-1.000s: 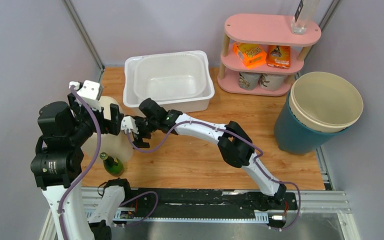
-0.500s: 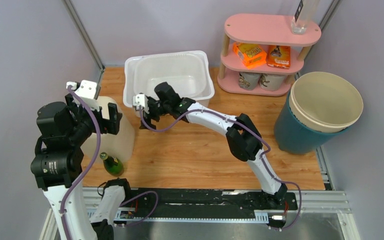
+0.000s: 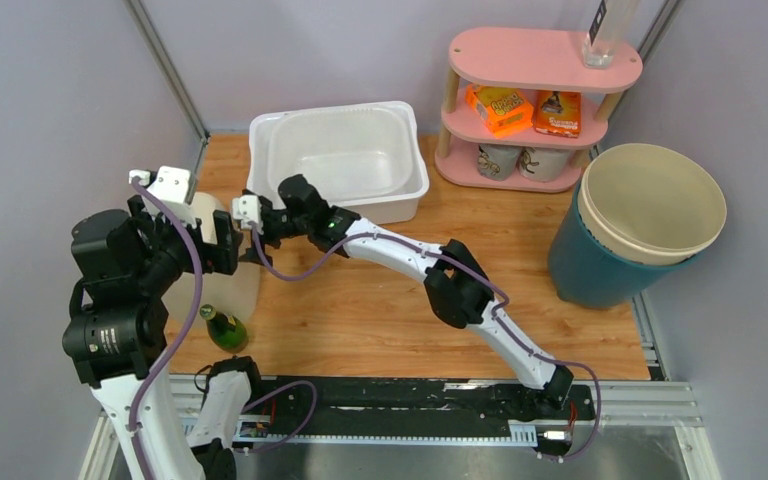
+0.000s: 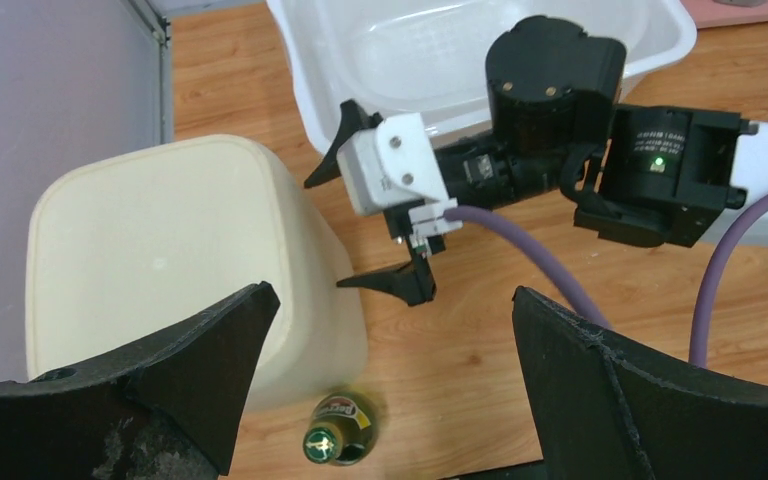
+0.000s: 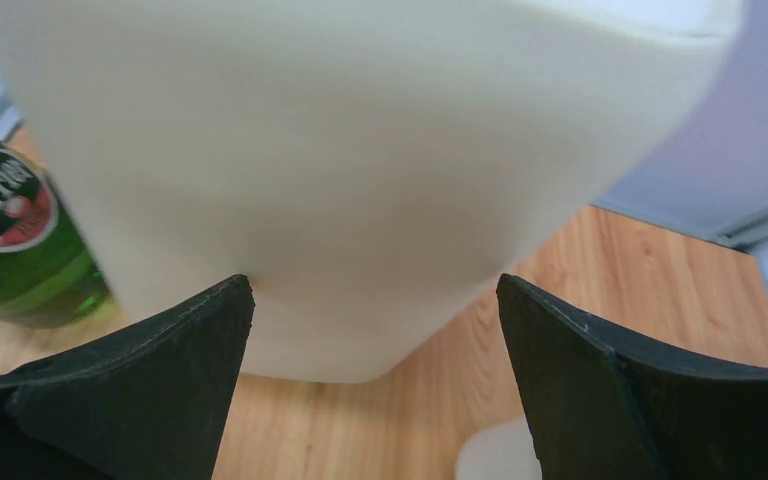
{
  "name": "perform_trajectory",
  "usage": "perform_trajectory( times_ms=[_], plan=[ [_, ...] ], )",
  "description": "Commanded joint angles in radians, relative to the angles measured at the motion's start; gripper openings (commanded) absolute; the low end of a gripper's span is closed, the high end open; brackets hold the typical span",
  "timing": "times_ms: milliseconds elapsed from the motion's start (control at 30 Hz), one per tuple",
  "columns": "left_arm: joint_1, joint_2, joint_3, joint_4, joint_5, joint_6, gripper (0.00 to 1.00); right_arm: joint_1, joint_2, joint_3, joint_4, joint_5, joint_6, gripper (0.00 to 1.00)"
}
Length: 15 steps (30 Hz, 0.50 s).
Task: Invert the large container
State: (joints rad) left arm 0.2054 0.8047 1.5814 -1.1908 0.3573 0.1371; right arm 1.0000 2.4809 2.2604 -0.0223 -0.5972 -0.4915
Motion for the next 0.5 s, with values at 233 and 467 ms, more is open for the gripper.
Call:
perform_trajectory(
  times_ms=[233, 467],
  plan=[
    [0.029, -0.064, 0.014, 0.011, 0.036, -0.022, 1.00, 0.113, -0.002, 0.037, 0.082, -0.092, -0.032, 0.98],
    [0.029, -0.073, 0.016, 0.013, 0.074, -0.047, 1.00, 0.143, 0.027, 0.076, 0.121, -0.041, -0.019, 1.00]
  ],
)
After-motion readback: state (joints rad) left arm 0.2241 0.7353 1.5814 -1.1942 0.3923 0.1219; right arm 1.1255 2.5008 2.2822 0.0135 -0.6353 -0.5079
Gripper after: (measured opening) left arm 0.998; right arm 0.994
